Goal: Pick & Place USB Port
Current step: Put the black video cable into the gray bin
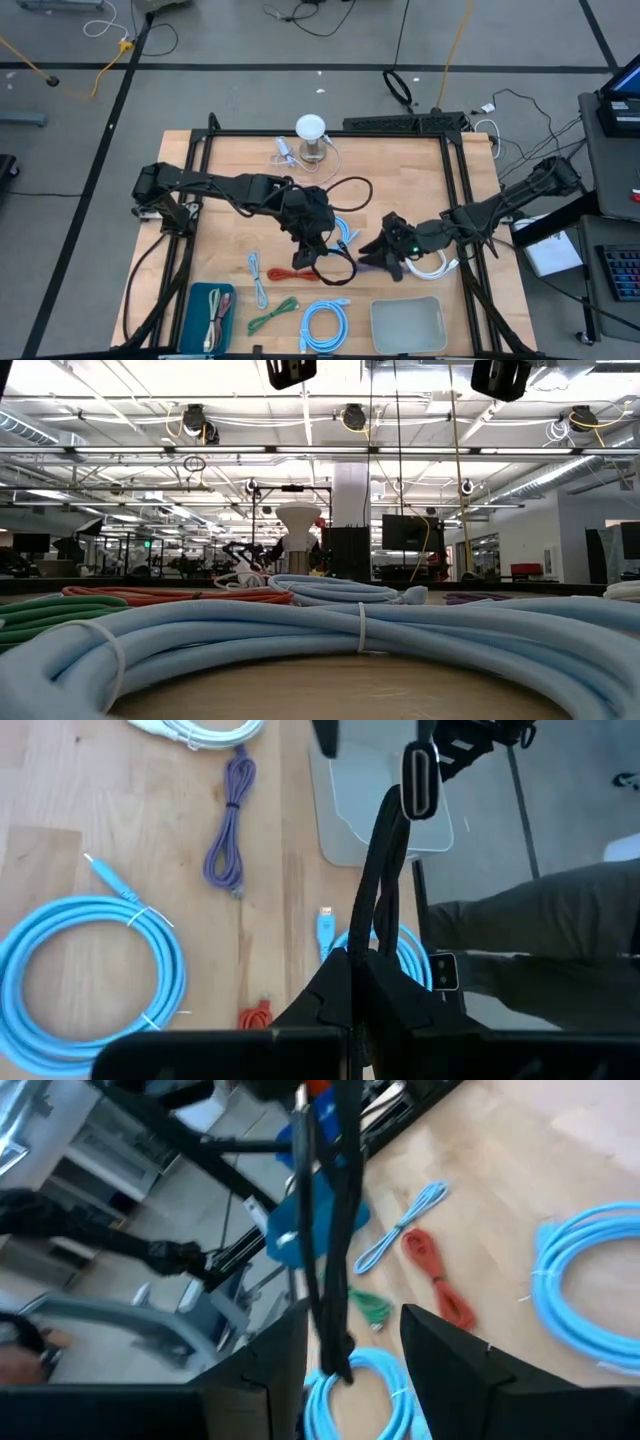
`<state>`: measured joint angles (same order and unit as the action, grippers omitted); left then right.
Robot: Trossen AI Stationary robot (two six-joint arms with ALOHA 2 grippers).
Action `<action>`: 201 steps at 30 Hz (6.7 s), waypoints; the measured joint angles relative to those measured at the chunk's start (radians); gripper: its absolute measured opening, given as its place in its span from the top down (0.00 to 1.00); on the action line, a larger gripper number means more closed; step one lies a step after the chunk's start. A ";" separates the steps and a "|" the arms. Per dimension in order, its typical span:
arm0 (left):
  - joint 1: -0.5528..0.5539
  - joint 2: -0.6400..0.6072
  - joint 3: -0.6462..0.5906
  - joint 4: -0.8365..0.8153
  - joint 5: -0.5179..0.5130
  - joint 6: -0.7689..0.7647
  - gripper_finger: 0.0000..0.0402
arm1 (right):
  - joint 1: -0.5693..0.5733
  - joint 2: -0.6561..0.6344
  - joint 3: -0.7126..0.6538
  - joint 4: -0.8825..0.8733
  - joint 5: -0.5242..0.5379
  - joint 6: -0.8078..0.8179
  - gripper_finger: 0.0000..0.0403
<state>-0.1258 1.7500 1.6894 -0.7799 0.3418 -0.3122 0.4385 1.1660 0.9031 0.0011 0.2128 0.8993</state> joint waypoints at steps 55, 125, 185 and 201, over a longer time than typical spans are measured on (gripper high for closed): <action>0.087 -0.006 -0.001 0.072 0.082 0.005 0.97 | -0.091 0.000 0.001 0.027 -0.033 0.034 0.95; 0.012 -0.361 -0.566 1.453 -0.377 -0.230 0.69 | -0.059 0.192 0.000 1.318 0.442 -0.591 0.95; 0.023 -0.512 -0.566 0.782 0.169 -0.476 0.95 | -0.156 0.080 0.000 0.592 -0.217 0.030 0.60; 0.059 -0.505 -0.566 0.785 0.176 -0.464 0.95 | -0.156 0.080 0.000 0.592 -0.210 0.024 0.60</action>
<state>-0.0670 1.2446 1.1233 0.0046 0.5175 -0.7761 0.2825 1.2461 0.9031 0.5935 0.0025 0.9230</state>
